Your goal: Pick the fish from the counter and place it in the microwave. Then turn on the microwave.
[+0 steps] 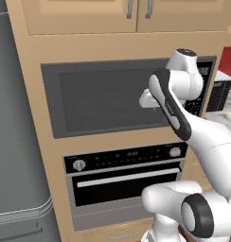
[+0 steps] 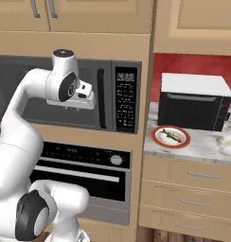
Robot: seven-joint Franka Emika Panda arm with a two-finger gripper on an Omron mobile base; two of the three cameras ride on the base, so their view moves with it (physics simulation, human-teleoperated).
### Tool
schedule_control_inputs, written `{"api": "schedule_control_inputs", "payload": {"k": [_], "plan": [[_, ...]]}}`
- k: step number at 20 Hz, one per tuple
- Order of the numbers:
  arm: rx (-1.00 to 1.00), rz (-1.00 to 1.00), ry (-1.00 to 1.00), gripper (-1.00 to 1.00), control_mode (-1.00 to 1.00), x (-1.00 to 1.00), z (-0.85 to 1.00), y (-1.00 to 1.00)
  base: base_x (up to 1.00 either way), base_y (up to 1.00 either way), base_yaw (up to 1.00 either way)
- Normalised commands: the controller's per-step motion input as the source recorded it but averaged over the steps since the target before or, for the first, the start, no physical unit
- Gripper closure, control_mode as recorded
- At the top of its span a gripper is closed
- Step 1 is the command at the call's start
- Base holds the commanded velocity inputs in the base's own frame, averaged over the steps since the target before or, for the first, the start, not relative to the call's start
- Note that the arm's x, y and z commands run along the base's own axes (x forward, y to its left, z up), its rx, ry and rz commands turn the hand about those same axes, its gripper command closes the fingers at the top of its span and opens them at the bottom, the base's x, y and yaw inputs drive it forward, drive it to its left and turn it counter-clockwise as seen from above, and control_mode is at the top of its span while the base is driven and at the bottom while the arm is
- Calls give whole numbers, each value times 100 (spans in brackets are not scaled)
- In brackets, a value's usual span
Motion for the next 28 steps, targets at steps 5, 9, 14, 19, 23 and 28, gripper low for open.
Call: {"api": "schedule_control_inputs", "payload": {"k": [5,9,14,19,23,28], "plan": [[0,1,-20,-100,-100,-11,0,0,0,0,0],[-1,0,-43,-100,-100,-21,1,-2,0,0,0],[-10,-4,-26,-100,-100,-17,2,-18,0,0,0],[-11,-11,-5,-100,-100,-4,7,-28,0,0,0],[-5,-6,-2,-100,-100,0,8,-31,0,0,0],[-1,-1,0,-100,-100,2,7,-30,0,0,0]]}}
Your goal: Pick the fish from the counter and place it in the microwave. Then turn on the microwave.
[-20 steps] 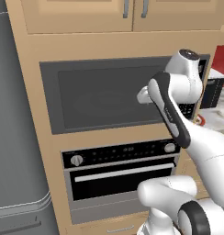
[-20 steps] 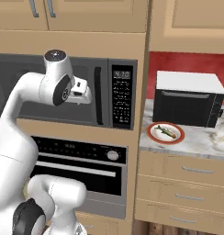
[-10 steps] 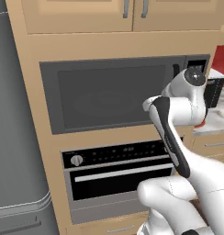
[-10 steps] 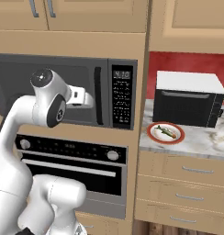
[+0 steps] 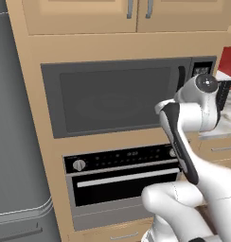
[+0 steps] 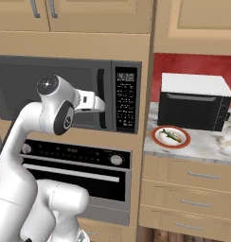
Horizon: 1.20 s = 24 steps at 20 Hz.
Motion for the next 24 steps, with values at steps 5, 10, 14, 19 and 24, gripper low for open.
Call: {"api": "schedule_control_inputs", "payload": {"k": [5,10,14,19,24], "plan": [[0,0,3,-100,-100,17,7,-29,0,0,0],[0,0,0,-100,-100,29,6,-20,0,0,0],[1,0,0,-100,-100,37,3,-18,0,0,0],[1,0,0,-100,-100,38,0,-14,0,0,0],[5,0,1,-100,-100,45,0,-11,0,0,0]]}}
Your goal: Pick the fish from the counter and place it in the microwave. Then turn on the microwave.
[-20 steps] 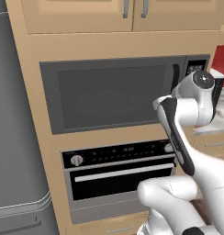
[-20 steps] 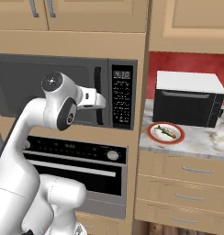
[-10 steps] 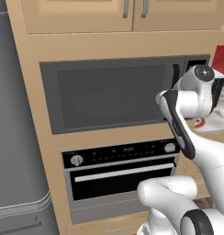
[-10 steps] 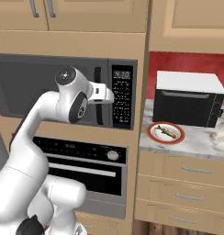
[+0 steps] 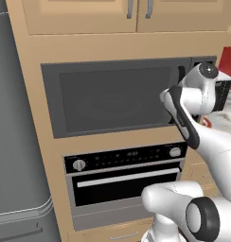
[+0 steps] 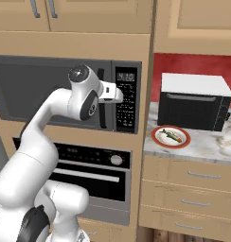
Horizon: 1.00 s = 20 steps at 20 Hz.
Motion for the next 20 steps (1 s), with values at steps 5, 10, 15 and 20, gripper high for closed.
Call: {"api": "schedule_control_inputs", "payload": {"k": [5,10,15,20], "plan": [[7,0,0,-100,-100,44,-4,-2,0,0,0],[4,-1,-5,100,-100,36,-9,5,0,0,0],[1,0,-17,100,-100,28,-10,13,0,0,0],[7,0,-4,100,-100,9,-8,26,0,0,0]]}}
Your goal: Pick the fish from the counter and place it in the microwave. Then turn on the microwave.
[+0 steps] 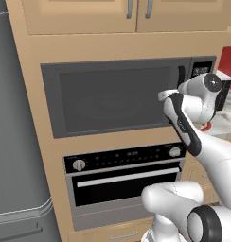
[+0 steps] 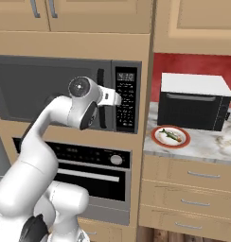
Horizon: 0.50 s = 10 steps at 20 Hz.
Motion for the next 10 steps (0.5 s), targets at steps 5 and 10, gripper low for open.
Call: {"api": "schedule_control_inputs", "payload": {"k": [5,10], "plan": [[11,1,8,100,-100,-31,0,26,0,0,0],[6,8,7,100,-100,-48,0,19,0,0,0]]}}
